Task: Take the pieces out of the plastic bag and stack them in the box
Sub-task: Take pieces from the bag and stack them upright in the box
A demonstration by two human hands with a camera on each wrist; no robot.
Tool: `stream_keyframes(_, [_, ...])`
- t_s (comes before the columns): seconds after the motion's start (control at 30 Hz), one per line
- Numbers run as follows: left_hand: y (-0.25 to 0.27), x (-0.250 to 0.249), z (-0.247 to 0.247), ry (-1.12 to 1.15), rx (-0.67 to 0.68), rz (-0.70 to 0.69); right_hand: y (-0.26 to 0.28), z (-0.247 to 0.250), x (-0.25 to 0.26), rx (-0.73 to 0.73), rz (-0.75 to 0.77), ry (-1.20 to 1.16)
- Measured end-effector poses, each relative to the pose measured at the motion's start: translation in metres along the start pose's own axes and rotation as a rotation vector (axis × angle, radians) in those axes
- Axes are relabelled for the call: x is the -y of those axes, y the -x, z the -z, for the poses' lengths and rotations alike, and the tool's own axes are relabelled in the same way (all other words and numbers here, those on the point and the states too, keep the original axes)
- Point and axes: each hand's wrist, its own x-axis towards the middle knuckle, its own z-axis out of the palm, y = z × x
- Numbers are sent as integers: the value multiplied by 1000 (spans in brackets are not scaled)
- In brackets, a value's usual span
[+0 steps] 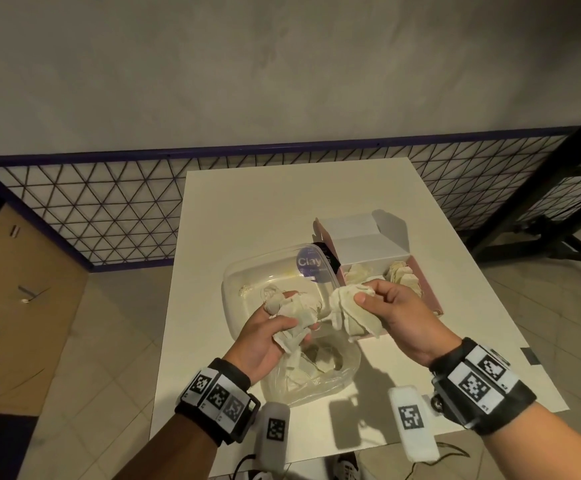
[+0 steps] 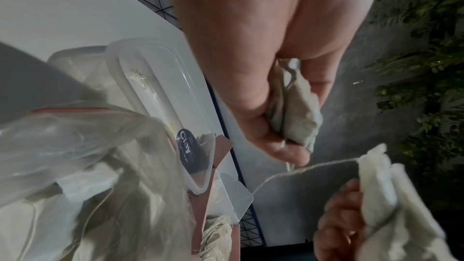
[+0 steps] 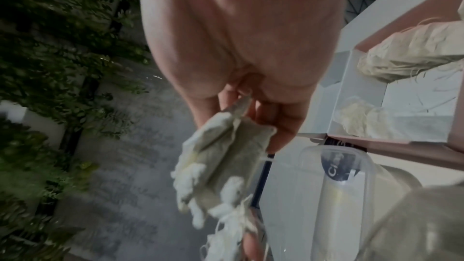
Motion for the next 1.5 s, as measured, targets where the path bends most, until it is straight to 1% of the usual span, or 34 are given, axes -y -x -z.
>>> stream_keyframes(0.07, [-2,2,-1,-32,-22,-8,2,-5,0,86,-24,16])
stream_keyframes(0.13, [-4,4,-3,-84,-33,-17,2,-13,-3,104,-19,79])
stream_keyframes(0.3, [-5,8,-7,-252,-19,-27,-5,-28,-12,7,10,193])
stream_keyframes(0.47, [-6,10,-8,-350,-51,-83,-6,-35,-18,-71,31,157])
stream_keyframes(0.77, [-11,11,-5,-437,-140,-121,-5,-36,-13,-94,131,177])
stream_keyframes(0.87, [-12,12,-3,-492,-131,-113,-7,-36,-14,-96,123,209])
stream_keyframes(0.97, [-11,12,-4,-531,-91,-111,-10,-36,-18,-75,49,177])
stream_keyframes(1.07, [-9,11,-6,-503,-61,-104,-10,-36,-17,-29,-14,162])
stream_keyframes(1.13, [-8,9,-6,-437,-39,-92,-10,-34,-16,-38,-6,169])
stream_keyframes(1.2, [-5,7,-5,-319,-30,-78,-11,-30,-17,-71,12,164])
stream_keyframes(1.27, [-4,4,-5,-184,-45,-47,-12,-26,-16,-114,23,129])
stream_keyframes(1.33, [-4,0,-4,-103,-60,-22,-12,-20,-14,-158,35,90])
stream_keyframes(1.4, [-6,-3,0,-82,-83,-24,-12,-14,-9,-188,69,87])
stream_keyframes(1.5, [-8,-6,5,-98,-134,-48,-12,-7,-4,-181,131,117])
